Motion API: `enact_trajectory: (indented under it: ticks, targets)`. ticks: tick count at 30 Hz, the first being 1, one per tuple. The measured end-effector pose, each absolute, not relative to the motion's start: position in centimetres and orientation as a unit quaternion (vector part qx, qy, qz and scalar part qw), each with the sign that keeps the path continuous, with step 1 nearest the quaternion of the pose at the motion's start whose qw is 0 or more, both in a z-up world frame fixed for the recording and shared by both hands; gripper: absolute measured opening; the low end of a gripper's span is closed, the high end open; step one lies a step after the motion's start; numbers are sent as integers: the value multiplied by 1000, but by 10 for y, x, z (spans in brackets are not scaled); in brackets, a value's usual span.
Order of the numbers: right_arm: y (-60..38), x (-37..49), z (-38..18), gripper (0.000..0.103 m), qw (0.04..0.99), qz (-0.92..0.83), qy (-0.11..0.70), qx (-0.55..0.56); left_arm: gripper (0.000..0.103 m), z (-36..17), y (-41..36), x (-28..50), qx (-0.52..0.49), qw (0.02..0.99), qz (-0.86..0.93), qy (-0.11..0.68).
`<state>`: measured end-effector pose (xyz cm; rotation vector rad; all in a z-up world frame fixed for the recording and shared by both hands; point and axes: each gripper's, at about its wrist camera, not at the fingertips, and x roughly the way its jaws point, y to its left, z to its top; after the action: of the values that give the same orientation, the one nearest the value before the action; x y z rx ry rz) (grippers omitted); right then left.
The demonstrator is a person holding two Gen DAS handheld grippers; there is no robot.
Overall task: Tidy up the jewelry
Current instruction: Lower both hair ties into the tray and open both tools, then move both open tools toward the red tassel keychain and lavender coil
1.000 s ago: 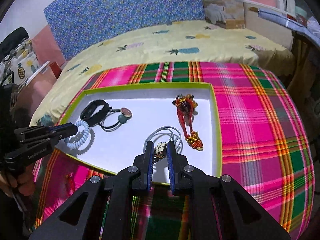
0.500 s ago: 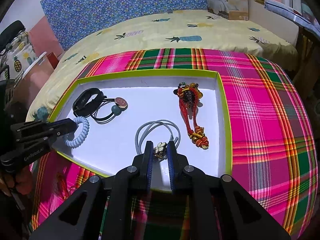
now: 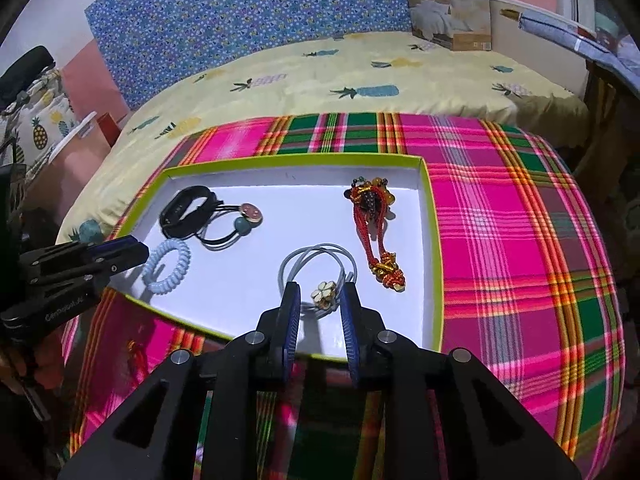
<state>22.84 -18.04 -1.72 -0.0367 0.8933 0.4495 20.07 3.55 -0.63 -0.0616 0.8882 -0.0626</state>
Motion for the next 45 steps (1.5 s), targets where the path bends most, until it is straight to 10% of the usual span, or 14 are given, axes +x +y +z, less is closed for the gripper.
enact_trajectory:
  ticks: [45]
  targets:
    - [-194,57,-5,21,881,261,395,-8,22,16,17,29,-59,919,-38,388]
